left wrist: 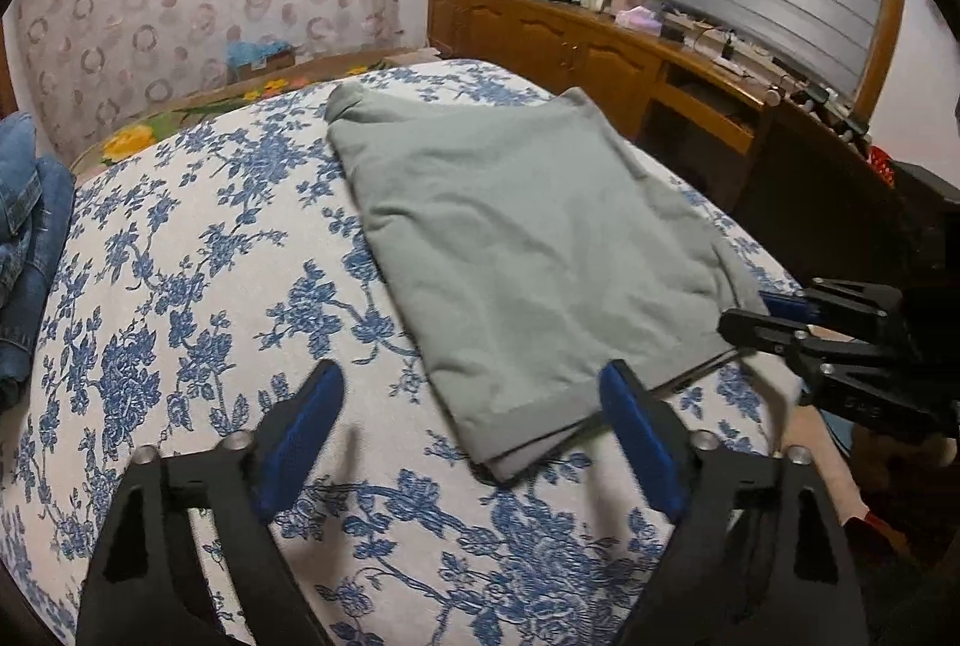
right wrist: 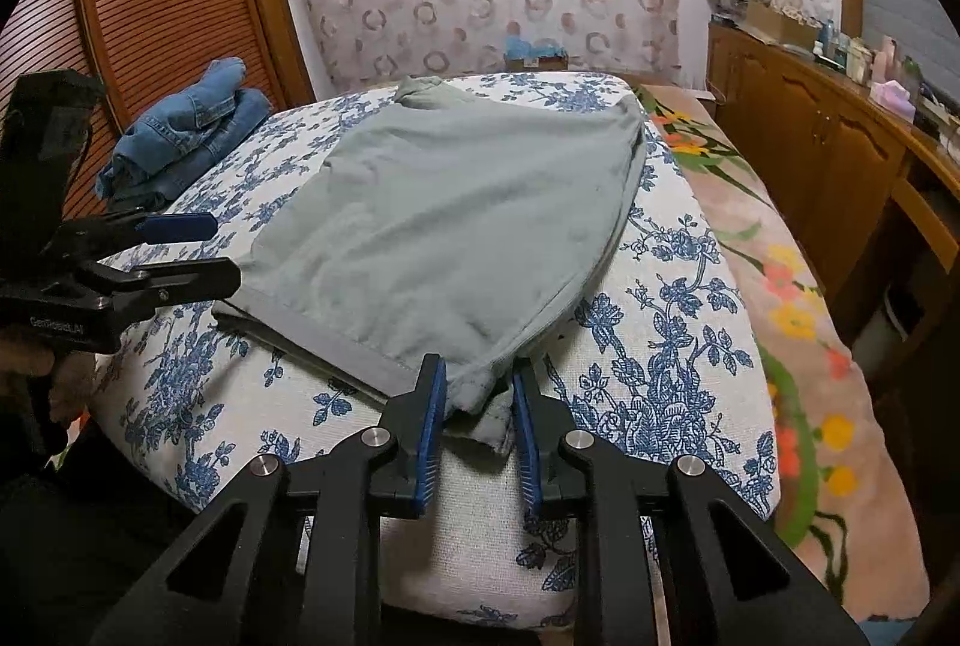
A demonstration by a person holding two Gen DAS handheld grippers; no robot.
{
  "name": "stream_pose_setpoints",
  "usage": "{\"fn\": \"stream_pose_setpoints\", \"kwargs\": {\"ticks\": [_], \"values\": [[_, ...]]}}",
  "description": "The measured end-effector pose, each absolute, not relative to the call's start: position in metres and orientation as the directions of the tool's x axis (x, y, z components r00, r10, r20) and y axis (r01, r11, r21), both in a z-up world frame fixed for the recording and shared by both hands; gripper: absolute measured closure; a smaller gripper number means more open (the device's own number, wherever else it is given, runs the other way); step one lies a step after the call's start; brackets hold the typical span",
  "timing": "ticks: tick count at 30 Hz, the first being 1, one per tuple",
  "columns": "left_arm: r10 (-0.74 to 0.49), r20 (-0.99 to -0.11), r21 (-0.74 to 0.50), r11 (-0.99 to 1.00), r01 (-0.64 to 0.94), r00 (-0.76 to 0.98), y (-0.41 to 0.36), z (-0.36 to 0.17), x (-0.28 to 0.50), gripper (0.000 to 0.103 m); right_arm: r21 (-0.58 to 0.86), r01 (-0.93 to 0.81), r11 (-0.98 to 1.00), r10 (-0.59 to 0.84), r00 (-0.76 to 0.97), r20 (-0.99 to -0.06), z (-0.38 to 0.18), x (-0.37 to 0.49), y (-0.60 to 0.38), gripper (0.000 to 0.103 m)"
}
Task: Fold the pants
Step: 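Close the left gripper on the folded shirt edge while the right gripper grasps beside it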
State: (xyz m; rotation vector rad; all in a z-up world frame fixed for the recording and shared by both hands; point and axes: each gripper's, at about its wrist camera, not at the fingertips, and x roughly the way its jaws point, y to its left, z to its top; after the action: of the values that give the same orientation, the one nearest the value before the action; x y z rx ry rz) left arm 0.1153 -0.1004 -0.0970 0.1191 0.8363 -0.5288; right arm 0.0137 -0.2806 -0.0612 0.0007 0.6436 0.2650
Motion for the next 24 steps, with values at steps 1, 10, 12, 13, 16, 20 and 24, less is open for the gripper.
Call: {"fn": "stream_pose_setpoints", "kwargs": {"ticks": [1, 10, 12, 13, 16, 20, 24], "values": [[-0.399, -0.735, -0.105, 0.866, 0.489, 0.549, -0.101, -0.097, 0.116, 0.028, 0.082, -0.244, 0.966, 0.244, 0.768, -0.592, -0.061, 0.014, -0.280, 0.081], [-0.382, -0.765, -0.118, 0.874, 0.471, 0.518, -0.104, -0.111, 0.120, 0.049, 0.088, -0.238, 0.967, 0.243, 0.768, -0.593, -0.063, 0.012, -0.281, 0.081], [-0.382, -0.765, -0.118, 0.875, 0.470, 0.519, -0.104, -0.112, 0.120, 0.049, 0.092, -0.237, 0.967, 0.245, 0.768, -0.592, -0.063, 0.012, -0.282, 0.081], [-0.380, -0.765, -0.115, 0.875, 0.470, 0.521, -0.105, -0.112, 0.120, 0.049, 0.096, -0.236, 0.967, 0.246, 0.768, -0.591, -0.063, 0.013, -0.282, 0.081], [-0.380, -0.761, -0.108, 0.874, 0.474, 0.526, -0.107, -0.113, 0.118, 0.052, 0.103, -0.236, 0.966, 0.250, 0.768, -0.589, -0.064, 0.013, -0.283, 0.081], [-0.401, -0.754, -0.121, 0.864, 0.489, 0.520, -0.110, -0.113, 0.116, 0.062, 0.109, -0.234, 0.966, 0.253, 0.767, -0.590, -0.063, 0.014, -0.283, 0.081], [-0.425, -0.747, -0.142, 0.853, 0.502, 0.511, -0.110, -0.113, 0.115, 0.076, 0.112, -0.233, 0.966, 0.253, 0.767, -0.590, -0.063, 0.014, -0.283, 0.081]]}}
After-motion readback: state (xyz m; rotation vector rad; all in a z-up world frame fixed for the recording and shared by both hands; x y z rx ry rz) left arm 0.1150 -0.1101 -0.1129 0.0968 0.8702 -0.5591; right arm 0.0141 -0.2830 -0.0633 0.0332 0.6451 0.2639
